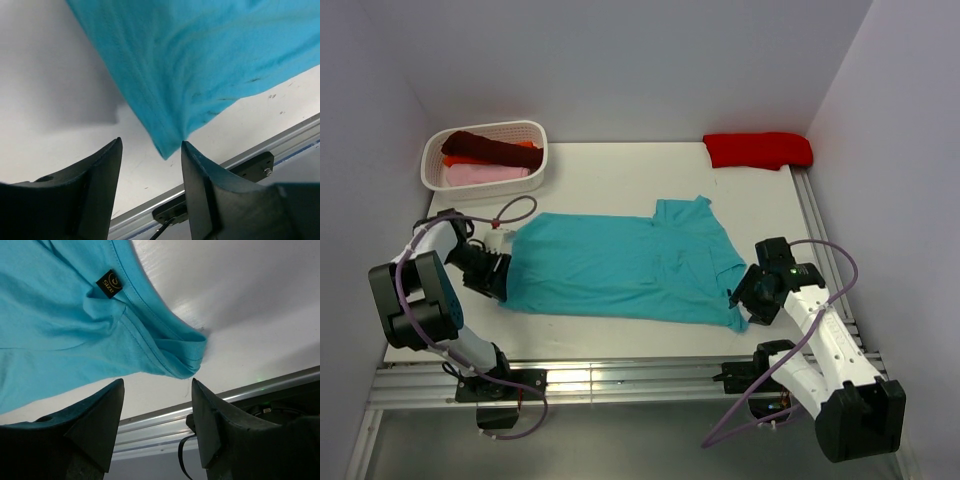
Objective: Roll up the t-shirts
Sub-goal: Fold the tshirt
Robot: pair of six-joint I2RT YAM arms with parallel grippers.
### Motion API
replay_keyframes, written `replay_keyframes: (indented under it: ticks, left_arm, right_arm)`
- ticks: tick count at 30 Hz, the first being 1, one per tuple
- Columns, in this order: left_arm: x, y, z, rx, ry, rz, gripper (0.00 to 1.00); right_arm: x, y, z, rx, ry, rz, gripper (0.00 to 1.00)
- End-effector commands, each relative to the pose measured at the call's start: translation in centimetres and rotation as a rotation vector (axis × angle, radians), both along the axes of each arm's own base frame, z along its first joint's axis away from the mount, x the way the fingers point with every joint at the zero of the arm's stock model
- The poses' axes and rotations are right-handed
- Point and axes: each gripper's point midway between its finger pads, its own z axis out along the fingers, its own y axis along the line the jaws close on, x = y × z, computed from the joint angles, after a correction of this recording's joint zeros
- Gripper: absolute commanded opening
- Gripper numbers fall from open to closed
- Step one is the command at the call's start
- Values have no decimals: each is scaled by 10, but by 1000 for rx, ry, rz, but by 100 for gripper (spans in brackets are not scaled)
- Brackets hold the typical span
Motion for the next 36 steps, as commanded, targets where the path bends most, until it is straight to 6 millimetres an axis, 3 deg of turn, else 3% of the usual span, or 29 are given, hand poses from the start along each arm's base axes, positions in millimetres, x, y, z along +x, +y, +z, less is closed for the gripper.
replay_keyframes:
  ticks: [1, 4, 7, 10, 14, 17, 20, 22, 26, 27, 31, 36]
  left_arm:
    - [16, 4, 26, -6, -82, -18, 56]
    - [28, 10, 39, 10, -113, -14, 57]
    - [50, 19, 56, 35, -171, -8, 57]
    - [71, 21, 64, 22, -197, 12, 58]
    - [118, 19, 89, -28, -284, -4, 57]
    - [154, 16, 90, -10, -365, -20, 57]
    - [186, -3, 83, 16, -420, -54, 57]
    - [199, -25, 82, -41, -433, -78, 58]
    - [217, -41, 72, -58, -446, -81, 60]
    - [228, -46, 69, -43, -480, -88, 61]
    - [239, -60, 55, -11, -485, -96, 61]
    - [254, -62, 44, 36, -495, -64, 61]
  right_arm:
    - [7, 1, 5, 26, -39, -24, 64]
    - [17, -3, 10, 8, -66, -30, 65]
    - [43, -5, 28, 6, -138, -31, 66]
    - [83, -6, 43, -7, -189, -7, 65]
    - [143, -4, 61, -18, -284, 25, 62]
    - [189, -4, 56, -36, -290, 52, 62]
    - [230, 0, 55, -35, -303, 79, 60]
    - [248, 2, 55, -35, -310, 97, 59]
    - [296, -1, 59, -74, -334, 136, 59]
    - [303, -1, 58, -83, -335, 153, 59]
    - [333, 0, 55, -93, -336, 192, 60]
    - [360, 5, 43, -74, -338, 204, 62]
